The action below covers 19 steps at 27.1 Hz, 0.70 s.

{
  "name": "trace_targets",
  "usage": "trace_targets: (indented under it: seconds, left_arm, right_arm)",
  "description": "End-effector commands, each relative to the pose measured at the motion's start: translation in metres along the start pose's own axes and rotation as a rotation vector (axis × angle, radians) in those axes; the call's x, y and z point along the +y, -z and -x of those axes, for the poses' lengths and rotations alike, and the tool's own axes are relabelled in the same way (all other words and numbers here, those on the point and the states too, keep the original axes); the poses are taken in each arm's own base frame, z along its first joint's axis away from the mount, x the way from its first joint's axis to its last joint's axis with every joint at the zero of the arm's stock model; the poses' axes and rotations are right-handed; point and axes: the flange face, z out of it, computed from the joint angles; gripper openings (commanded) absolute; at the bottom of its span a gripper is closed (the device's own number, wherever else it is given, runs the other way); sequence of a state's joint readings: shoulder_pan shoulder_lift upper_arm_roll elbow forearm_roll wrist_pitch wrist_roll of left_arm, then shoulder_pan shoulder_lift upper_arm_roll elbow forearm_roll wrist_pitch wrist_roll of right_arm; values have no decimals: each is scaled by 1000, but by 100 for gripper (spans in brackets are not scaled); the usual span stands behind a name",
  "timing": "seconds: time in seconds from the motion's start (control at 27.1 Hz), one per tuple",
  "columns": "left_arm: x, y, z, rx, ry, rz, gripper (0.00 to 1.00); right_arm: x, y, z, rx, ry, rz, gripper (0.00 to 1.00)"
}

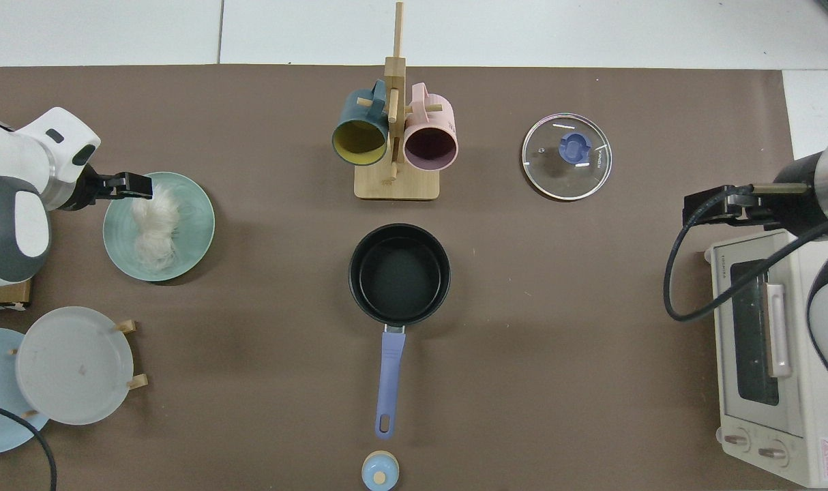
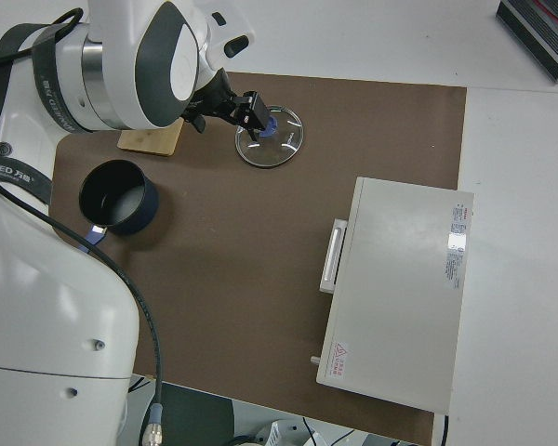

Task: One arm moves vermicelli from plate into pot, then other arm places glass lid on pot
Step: 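Close the left gripper on the vermicelli and lift it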

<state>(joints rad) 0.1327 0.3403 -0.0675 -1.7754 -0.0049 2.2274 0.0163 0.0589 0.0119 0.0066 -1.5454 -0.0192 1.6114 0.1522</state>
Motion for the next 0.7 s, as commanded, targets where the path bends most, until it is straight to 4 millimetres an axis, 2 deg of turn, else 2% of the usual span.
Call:
trace_targets:
  seconds: [0.0,0.33,0.55,0.63,0.67]
  left_arm:
    - [3,-22,11,-11,15,-1,100]
    - [5,-52,28,-8,20,1,100]
    - [5,-57,28,15,30,1,100]
    - [4,-57,27,21,35,3,94]
    - [4,-58,26,21,42,3,85]
  right_arm:
    - [3,2,0,8,20,-18,100]
    - [3,2,0,8,20,-18,100]
    - [3,2,0,8,20,-18,100]
    - [3,2,0,8,20,-18,100]
    - [3,2,0,8,20,-18,100]
